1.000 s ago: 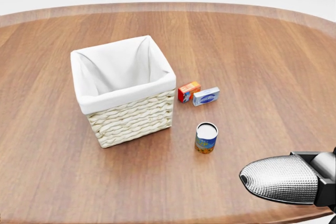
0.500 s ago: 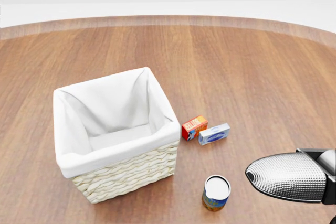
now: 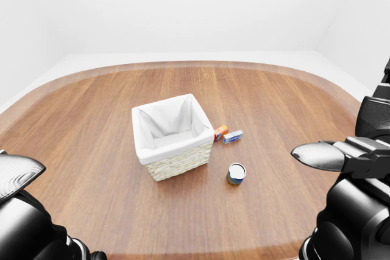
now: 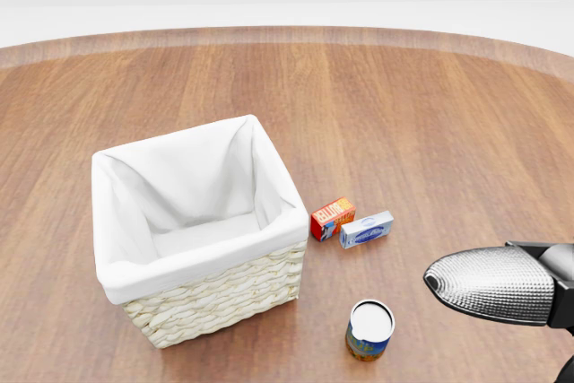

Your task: Pick up the alphabet soup and put it in the basket.

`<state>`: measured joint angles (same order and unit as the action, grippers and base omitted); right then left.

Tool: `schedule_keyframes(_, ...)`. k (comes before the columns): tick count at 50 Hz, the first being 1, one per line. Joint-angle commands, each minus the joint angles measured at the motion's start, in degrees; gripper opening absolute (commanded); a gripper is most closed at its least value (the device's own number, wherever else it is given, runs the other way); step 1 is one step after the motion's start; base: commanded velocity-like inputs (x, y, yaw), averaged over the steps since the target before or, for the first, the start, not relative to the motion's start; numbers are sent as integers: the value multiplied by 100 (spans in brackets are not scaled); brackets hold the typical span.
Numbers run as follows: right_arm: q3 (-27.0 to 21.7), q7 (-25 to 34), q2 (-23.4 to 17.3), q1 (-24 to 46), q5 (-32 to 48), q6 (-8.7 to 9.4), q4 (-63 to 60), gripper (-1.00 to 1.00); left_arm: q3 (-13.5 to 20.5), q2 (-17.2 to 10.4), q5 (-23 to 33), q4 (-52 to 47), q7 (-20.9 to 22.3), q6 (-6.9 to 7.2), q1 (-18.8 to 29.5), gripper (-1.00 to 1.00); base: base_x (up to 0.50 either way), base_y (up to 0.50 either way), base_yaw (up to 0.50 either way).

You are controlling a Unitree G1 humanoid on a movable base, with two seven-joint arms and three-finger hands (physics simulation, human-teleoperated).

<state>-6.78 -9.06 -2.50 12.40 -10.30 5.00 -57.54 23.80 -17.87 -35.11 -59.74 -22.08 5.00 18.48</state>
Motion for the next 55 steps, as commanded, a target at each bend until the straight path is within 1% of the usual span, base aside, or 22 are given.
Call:
schedule_keyframes(1,-140,-66,-78,197,-328,0,-39,100,6,2,-32,-3,-22,0,-5,100,0,0,0)
schedule_keyframes(2,-96,-111,-207,291,-211,0,44,100,17,-5,-75,-20,-53,0,2,100,0,0,0)
schedule_keyframes(3,-9,-77,-464,327,36,0,121,100,18,-23,-112,-25,-82,0,-7,100,0,0,0)
schedule_keyframes(5,-226,115,-498,717,11,0,124,100,34,-27,-135,-22,-88,0,-27,100,0,0,0)
schedule_keyframes(8,-291,211,-622,1201,124,0,247,100,41,-32,-143,-4,-100,0,-19,100,0,0,0)
schedule_keyframes(9,-301,288,-701,1373,119,0,258,100,37,-32,-142,-12,-98,0,-27,100,0,0,0)
schedule_keyframes(10,-177,407,-998,1639,211,0,402,100,25,-36,-124,-1,-97,0,-26,100,0,0,0)
schedule_keyframes(11,-167,452,-1000,1664,265,0,411,100,24,-34,-120,-1,-94,0,-26,100,0,0,0)
schedule_keyframes(12,-186,605,-997,1759,234,0,467,100,30,-34,-134,-7,-108,0,-9,100,0,0,0)
schedule_keyframes(13,74,799,-1384,1817,416,0,704,100,30,-34,-142,-10,-114,0,-3,100,0,0,0)
schedule_keyframes(19,162,1563,-1765,2094,1361,0,1178,100,43,-44,-169,-24,-128,0,-14,100,0,0,0)
schedule_keyframes(21,106,1935,-1838,2162,1612,0,1435,100,-18,-26,-100,-8,-84,0,-64,100,0,0,0)
schedule_keyframes(24,204,2557,-2043,2176,2139,0,1673,100,-10,-6,-59,0,-46,0,-47,100,0,0,0)
schedule_keyframes(27,205,2937,-1959,2208,2718,0,1809,100,-47,14,15,5,17,0,-84,100,0,0,0)
schedule_keyframes(30,488,3611,-2105,2083,3348,0,1831,100,-32,10,2,-23,14,0,-61,100,0,0,0)
schedule_keyframes(34,555,4508,-2010,1944,4273,0,2029,100,-12,21,42,0,63,0,-78,100,0,0,0)
schedule_keyframes(36,460,4906,-1882,1883,4692,0,2032,100,-5,32,60,19,78,0,-72,100,0,0,0)
schedule_keyframes(39,280,4906,-1740,1539,5195,0,2145,100,2,38,72,20,87,0,-56,100,0,0,0)
schedule_keyframes(43,35,4906,-1581,1403,5557,0,2279,100,19,39,57,-16,83,0,-54,100,0,0,0)
schedule_keyframes(44,-36,4906,-1627,1397,5643,0,2308,100,8,42,90,16,122,0,-90,100,0,0,0)
schedule_keyframes(51,-200,4906,-1633,1125,5965,0,2586,100,23,34,51,-21,78,0,-72,100,0,0,0)
schedule_keyframes(55,-266,4906,-1528,1083,6132,0,2566,100,46,22,63,0,95,0,-87,100,0,0,0)
